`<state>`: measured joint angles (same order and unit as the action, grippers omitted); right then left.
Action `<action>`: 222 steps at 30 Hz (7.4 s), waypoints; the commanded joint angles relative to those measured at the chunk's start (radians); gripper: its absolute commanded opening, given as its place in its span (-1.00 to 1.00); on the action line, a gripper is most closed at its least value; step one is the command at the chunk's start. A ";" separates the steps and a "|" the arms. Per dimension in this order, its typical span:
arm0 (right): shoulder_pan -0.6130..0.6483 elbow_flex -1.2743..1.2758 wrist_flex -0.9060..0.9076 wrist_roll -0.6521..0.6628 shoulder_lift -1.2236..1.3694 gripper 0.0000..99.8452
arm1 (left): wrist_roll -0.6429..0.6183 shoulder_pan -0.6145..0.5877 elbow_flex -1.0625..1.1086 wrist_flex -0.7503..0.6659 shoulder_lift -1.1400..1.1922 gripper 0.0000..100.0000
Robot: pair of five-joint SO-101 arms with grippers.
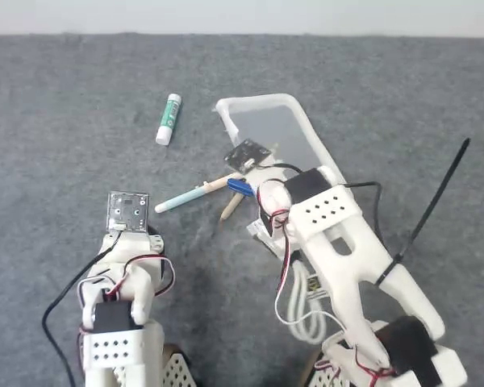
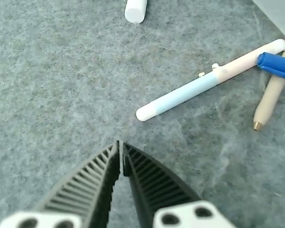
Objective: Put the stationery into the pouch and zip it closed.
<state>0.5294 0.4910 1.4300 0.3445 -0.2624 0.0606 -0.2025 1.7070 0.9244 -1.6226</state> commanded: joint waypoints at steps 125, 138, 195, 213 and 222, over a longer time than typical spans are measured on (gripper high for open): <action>-0.234 0.631 -0.386 0.137 -0.381 -1.00 | 0.000 -0.003 -0.028 -0.031 -0.015 -0.97; -0.226 0.503 -0.189 0.143 -0.769 -0.99 | -0.006 -0.008 -0.031 -0.023 -0.015 -0.69; 0.111 0.417 -0.435 -0.014 -0.921 -0.99 | -0.341 0.359 -0.558 0.204 -0.009 -0.35; 0.179 0.434 -0.432 -0.014 -0.920 -0.99 | -0.336 0.422 -0.435 0.106 -0.006 -0.36; 0.180 0.434 -0.395 -0.014 -0.923 -0.99 | -0.273 0.422 -0.343 0.008 -0.006 -0.52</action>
<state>0.7012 0.9360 1.0188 0.3414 -1.1446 -0.2432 0.2225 1.3648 0.9828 -1.6287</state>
